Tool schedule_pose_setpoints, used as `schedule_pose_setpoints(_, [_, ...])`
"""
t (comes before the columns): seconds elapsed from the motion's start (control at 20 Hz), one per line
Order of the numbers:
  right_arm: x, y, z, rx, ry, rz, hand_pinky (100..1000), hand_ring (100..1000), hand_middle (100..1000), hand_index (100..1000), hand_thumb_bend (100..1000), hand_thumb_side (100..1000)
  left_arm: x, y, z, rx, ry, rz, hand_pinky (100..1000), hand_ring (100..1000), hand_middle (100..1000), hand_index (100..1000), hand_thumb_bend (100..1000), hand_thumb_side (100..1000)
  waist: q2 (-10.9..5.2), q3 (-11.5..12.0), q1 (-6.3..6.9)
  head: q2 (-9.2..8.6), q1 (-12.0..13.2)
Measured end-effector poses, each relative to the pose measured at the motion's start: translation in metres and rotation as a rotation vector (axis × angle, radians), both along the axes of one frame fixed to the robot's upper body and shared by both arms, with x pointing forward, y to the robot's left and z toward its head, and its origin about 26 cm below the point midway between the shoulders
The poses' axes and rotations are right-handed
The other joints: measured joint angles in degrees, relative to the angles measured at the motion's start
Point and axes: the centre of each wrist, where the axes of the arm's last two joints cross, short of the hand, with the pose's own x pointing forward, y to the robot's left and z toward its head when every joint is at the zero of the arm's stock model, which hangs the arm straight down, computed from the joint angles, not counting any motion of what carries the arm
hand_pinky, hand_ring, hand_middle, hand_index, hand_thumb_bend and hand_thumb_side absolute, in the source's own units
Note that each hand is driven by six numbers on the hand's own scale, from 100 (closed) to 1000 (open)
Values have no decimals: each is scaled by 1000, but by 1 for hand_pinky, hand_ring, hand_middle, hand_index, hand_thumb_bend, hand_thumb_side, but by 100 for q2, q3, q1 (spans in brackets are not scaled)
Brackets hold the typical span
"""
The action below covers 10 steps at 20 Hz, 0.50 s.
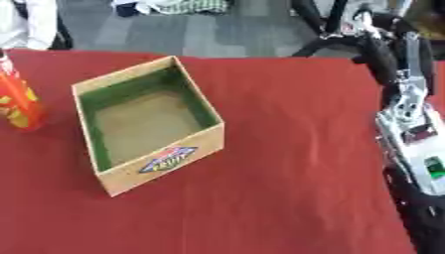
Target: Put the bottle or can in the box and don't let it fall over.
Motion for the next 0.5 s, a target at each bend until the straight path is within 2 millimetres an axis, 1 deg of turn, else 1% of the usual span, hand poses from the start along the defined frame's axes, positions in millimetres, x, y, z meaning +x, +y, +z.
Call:
schedule_pose_setpoints(0.1, [0,0,0,0,0,0,553,747,773,721,175,560,0,1,2,21,4,8,825,761,751,715,971,333,-24,0,1,3,0])
schedule_pose_setpoints(0.25, [0,0,0,0,1,0,553,747,773,722,175,559,0,5,12,104,15,50,835,783,766,730,965,346,-53,17,5,8,1])
schedule_pose_setpoints(0.3, [0,0,0,0,2,0,553,747,773,722,228,557,0,7,17,141,19,68,839,789,767,729,965,346,-64,22,9,12,5])
schedule_pose_setpoints(0.35, [0,0,-1,-1,3,0,553,747,773,722,175,558,0,9,23,187,21,89,842,794,773,737,961,351,-81,26,16,22,18])
schedule_pose_setpoints(0.5, [0,-1,-2,-2,8,0,554,747,773,722,175,557,1,14,43,318,41,144,853,806,781,750,952,361,-139,46,23,44,110])
